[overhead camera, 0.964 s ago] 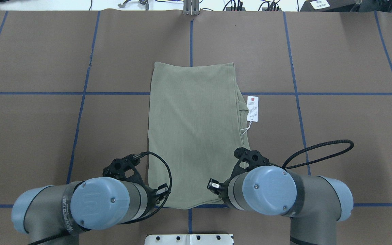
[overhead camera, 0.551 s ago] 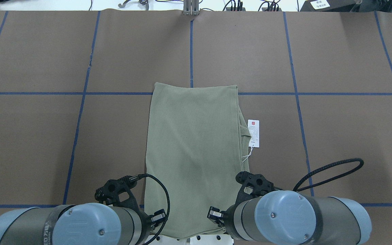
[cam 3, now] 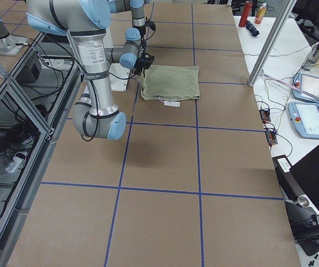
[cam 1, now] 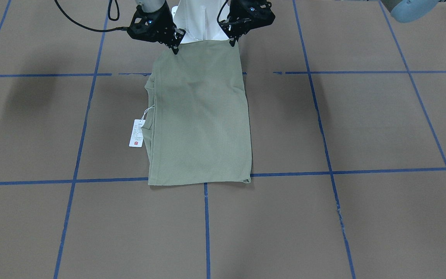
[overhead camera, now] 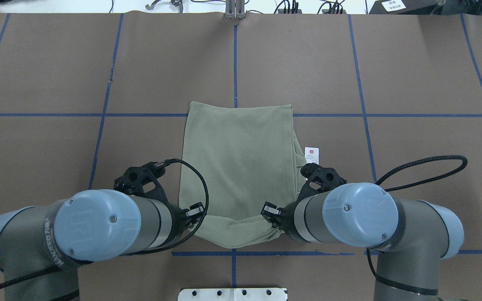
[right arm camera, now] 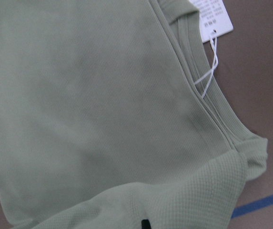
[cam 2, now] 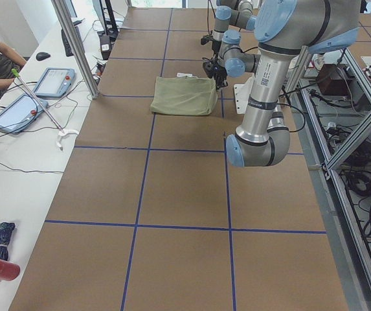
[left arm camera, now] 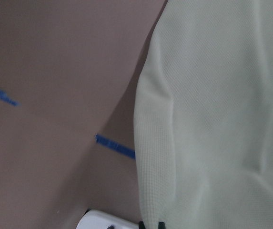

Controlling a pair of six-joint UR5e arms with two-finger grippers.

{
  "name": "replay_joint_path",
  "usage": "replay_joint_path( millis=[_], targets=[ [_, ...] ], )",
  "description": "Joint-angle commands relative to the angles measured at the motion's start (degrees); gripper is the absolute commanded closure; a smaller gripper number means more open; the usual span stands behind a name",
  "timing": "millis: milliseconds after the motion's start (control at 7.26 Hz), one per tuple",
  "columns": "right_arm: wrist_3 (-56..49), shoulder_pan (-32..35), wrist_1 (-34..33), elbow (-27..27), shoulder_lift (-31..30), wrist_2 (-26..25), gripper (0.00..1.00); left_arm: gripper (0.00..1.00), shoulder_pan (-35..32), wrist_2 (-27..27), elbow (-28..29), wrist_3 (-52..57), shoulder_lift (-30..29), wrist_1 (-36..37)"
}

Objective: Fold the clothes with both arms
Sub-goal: 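Lift the near edge with both grippers and fold it away from the robot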

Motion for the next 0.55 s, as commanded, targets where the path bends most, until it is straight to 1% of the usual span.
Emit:
replay_joint_path(
  millis=[0, 275, 413],
  targets=[
    [-5.8, 6.6, 0.0, -6.1, 5.1, -0.1, 1.0, 1.0, -6.1, -0.1, 6.0, 2.9, -0.4, -7.2],
    [-7.9, 10.8, 0.0, -10.5, 6.9, 0.4, 1.0, 1.0, -9.8, -0.2, 11.3, 3.5, -1.4, -12.4],
    [-7.7, 12.5, 3.1, -14.9, 8.5, 0.5, 1.0, 1.0, -11.3, -0.2, 13.5, 5.1, -2.0, -15.0]
  ],
)
